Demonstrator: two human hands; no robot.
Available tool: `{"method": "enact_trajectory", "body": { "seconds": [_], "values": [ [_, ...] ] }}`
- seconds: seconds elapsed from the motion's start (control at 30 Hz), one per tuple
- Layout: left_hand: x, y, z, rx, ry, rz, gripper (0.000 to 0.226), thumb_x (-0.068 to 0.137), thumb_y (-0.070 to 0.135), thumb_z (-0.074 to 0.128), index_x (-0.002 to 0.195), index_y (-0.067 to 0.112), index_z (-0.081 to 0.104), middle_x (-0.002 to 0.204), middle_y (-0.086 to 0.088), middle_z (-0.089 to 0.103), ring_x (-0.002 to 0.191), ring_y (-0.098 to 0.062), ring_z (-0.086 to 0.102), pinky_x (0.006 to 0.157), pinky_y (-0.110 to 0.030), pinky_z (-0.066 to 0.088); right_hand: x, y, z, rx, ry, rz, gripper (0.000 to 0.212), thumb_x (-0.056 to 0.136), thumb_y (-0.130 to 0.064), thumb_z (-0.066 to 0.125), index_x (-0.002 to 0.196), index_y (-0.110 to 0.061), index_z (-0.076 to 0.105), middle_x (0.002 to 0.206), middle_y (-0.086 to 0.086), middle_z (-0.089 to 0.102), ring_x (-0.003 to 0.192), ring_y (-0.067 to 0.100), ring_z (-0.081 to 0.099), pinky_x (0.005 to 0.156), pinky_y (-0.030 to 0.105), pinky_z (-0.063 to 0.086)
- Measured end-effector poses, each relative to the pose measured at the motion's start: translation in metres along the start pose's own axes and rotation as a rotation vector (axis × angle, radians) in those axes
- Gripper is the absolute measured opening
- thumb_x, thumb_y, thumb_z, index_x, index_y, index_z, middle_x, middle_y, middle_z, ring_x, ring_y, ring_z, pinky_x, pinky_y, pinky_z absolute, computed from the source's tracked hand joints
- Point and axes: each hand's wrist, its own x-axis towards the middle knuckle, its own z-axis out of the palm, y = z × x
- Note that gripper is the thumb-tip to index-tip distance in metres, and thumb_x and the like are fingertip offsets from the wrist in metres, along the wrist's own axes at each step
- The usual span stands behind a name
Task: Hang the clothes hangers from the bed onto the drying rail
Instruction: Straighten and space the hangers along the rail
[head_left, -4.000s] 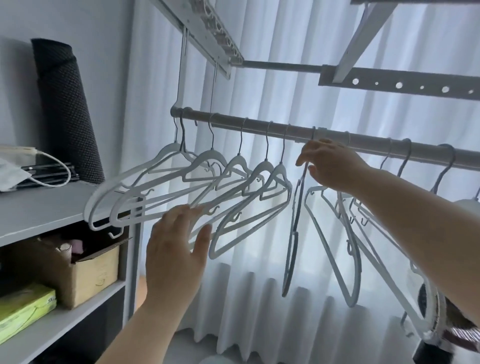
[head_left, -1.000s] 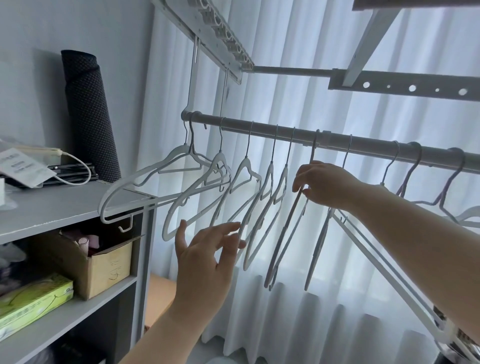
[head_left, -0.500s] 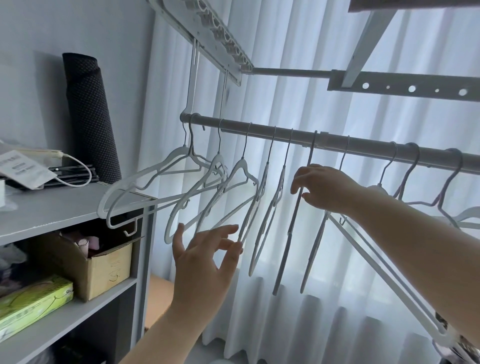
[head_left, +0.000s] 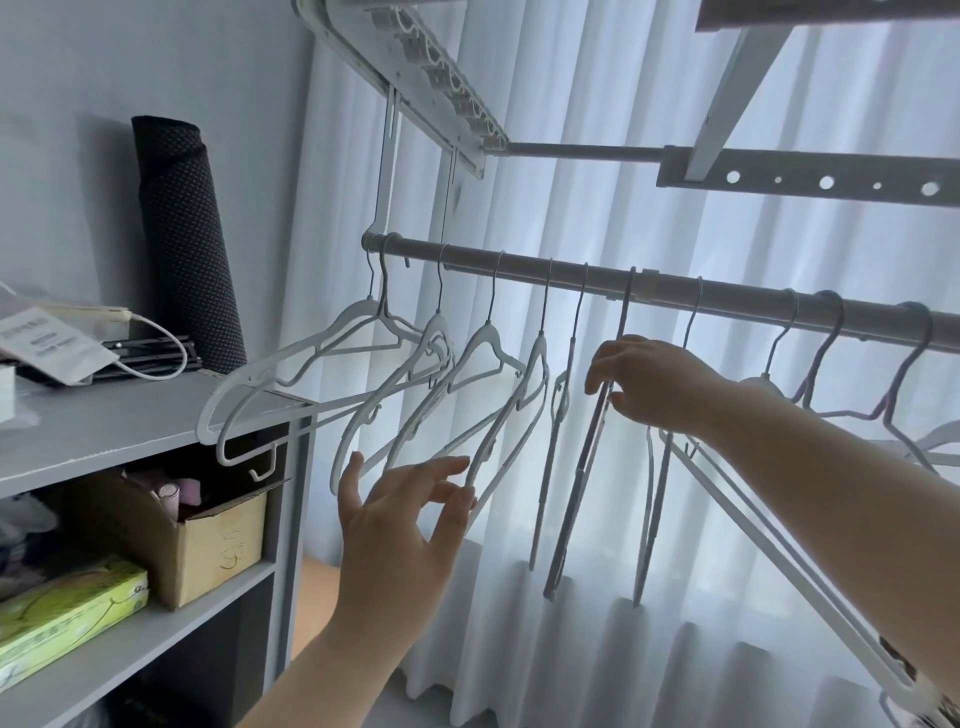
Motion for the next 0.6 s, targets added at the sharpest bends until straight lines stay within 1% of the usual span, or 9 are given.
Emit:
{"method": "enact_trajectory", "body": {
  "seconds": [0.07, 0.13, 0.17, 0.23, 0.3, 0.33, 0.4, 0.47, 0.6],
  "values": [
    [0.0, -0.001, 0.0, -0.006, 0.003, -0.004, 0.033, 0.078, 0.05, 0.037, 0.107, 0.039, 0.045, 0.072, 0.036, 0.053, 0.088, 0.031, 0.044, 0.107, -0.01, 0.0, -0.001, 0.0, 0.0, 0.002, -0.002, -0.003, 0.032, 0.09, -0.005, 0.045, 0.112, -0.021, 0.061, 0.127, -0.006, 0.053, 0.124, 0.013, 0.04, 0.096, 0.026, 0.035],
    [0.001, -0.001, 0.0, -0.019, 0.0, -0.008, 0.035, 0.077, 0.052, 0.037, 0.109, 0.04, 0.043, 0.073, 0.036, 0.054, 0.088, 0.03, 0.045, 0.108, -0.008, -0.001, -0.001, 0.0, -0.001, 0.0, -0.009, -0.006, 0.032, 0.09, -0.005, 0.045, 0.113, -0.021, 0.061, 0.127, -0.006, 0.052, 0.124, 0.013, 0.04, 0.095, 0.026, 0.034],
    [0.001, -0.001, 0.0, -0.028, -0.002, -0.012, 0.034, 0.077, 0.052, 0.036, 0.107, 0.041, 0.045, 0.074, 0.036, 0.054, 0.088, 0.028, 0.047, 0.108, -0.007, -0.001, -0.001, 0.0, -0.001, -0.002, -0.014, -0.006, 0.032, 0.09, -0.005, 0.044, 0.113, -0.021, 0.06, 0.128, -0.006, 0.052, 0.124, 0.013, 0.039, 0.095, 0.026, 0.034],
    [0.001, 0.0, -0.002, -0.05, -0.013, -0.029, 0.027, 0.076, 0.054, 0.035, 0.093, 0.045, 0.054, 0.073, 0.032, 0.058, 0.092, 0.021, 0.05, 0.111, -0.013, -0.001, -0.001, 0.0, -0.002, -0.006, -0.02, -0.003, 0.034, 0.09, -0.005, 0.043, 0.116, -0.021, 0.059, 0.131, -0.006, 0.05, 0.125, 0.013, 0.038, 0.097, 0.026, 0.034],
    [0.001, 0.0, -0.003, -0.064, -0.012, -0.049, 0.022, 0.076, 0.056, 0.036, 0.086, 0.05, 0.053, 0.068, 0.029, 0.061, 0.095, 0.013, 0.052, 0.113, -0.018, 0.0, -0.001, 0.0, -0.002, -0.013, -0.018, 0.0, 0.037, 0.09, -0.005, 0.042, 0.121, -0.022, 0.055, 0.134, -0.006, 0.047, 0.127, 0.013, 0.037, 0.098, 0.027, 0.034],
    [0.001, 0.001, -0.004, -0.064, -0.007, -0.05, 0.026, 0.076, 0.06, 0.036, 0.091, 0.048, 0.054, 0.066, 0.03, 0.062, 0.094, 0.014, 0.052, 0.112, -0.015, -0.001, -0.001, 0.0, -0.002, -0.014, -0.01, 0.0, 0.038, 0.09, -0.005, 0.042, 0.122, -0.022, 0.054, 0.135, -0.006, 0.046, 0.128, 0.014, 0.037, 0.098, 0.026, 0.034],
    [0.0, 0.001, -0.008, -0.035, -0.005, -0.025, 0.042, 0.078, 0.071, 0.031, 0.103, 0.043, 0.049, 0.084, 0.042, 0.058, 0.093, 0.015, 0.051, 0.11, -0.008, -0.004, -0.001, 0.001, -0.003, -0.013, 0.014, 0.003, 0.042, 0.09, -0.001, 0.039, 0.124, -0.022, 0.052, 0.135, -0.005, 0.047, 0.127, 0.014, 0.038, 0.097, 0.026, 0.034],
    [0.0, 0.0, -0.013, -0.005, -0.009, -0.013, 0.049, 0.08, 0.074, 0.024, 0.103, 0.039, 0.049, 0.091, 0.049, 0.052, 0.096, 0.013, 0.05, 0.11, -0.011, -0.002, -0.001, 0.003, -0.003, -0.004, 0.044, 0.014, 0.048, 0.087, 0.005, 0.035, 0.124, -0.021, 0.052, 0.133, -0.005, 0.048, 0.126, 0.014, 0.039, 0.096, 0.026, 0.035],
    [-0.001, -0.002, -0.03, 0.042, 0.067, 0.011, 0.051, 0.08, 0.074, 0.024, 0.097, 0.035, 0.053, 0.086, 0.049, 0.052, 0.101, 0.015, 0.043, 0.109, -0.01, 0.003, 0.0, 0.003, -0.003, 0.015, 0.108, 0.024, 0.05, 0.086, 0.008, 0.034, 0.124, -0.019, 0.052, 0.132, -0.004, 0.049, 0.124, 0.016, 0.04, 0.096, 0.027, 0.036]
  ]
}}
